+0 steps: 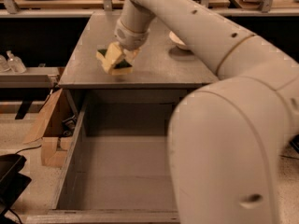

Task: Place sponge into top drawer

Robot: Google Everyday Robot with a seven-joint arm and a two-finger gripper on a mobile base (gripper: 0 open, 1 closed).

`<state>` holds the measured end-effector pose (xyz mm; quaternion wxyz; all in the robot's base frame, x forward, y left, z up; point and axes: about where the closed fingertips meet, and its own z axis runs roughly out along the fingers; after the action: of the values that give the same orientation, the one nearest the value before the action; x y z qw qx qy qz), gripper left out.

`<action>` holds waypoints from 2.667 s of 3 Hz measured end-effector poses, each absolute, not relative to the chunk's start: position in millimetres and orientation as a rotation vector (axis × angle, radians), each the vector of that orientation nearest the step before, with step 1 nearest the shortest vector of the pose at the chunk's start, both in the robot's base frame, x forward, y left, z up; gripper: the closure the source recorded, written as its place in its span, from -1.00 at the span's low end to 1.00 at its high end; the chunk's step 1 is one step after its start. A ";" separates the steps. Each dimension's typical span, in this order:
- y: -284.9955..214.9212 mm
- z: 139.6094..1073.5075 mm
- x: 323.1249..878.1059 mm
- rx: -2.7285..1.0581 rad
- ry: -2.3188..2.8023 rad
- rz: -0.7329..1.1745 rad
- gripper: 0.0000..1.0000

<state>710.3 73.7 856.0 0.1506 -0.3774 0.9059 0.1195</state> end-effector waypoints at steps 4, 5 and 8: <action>-42.9 778.1 552.3 -1.721 2.163 0.116 1.00; -31.7 708.4 557.9 -1.836 2.090 0.100 1.00; -27.5 649.9 568.5 -1.838 2.103 0.143 0.01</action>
Offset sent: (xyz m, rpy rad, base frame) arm -0.1692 -0.1364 -0.0607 -0.1831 -0.1453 0.4988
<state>568.5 -27.5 649.9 0.1714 -0.6474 0.7409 0.0503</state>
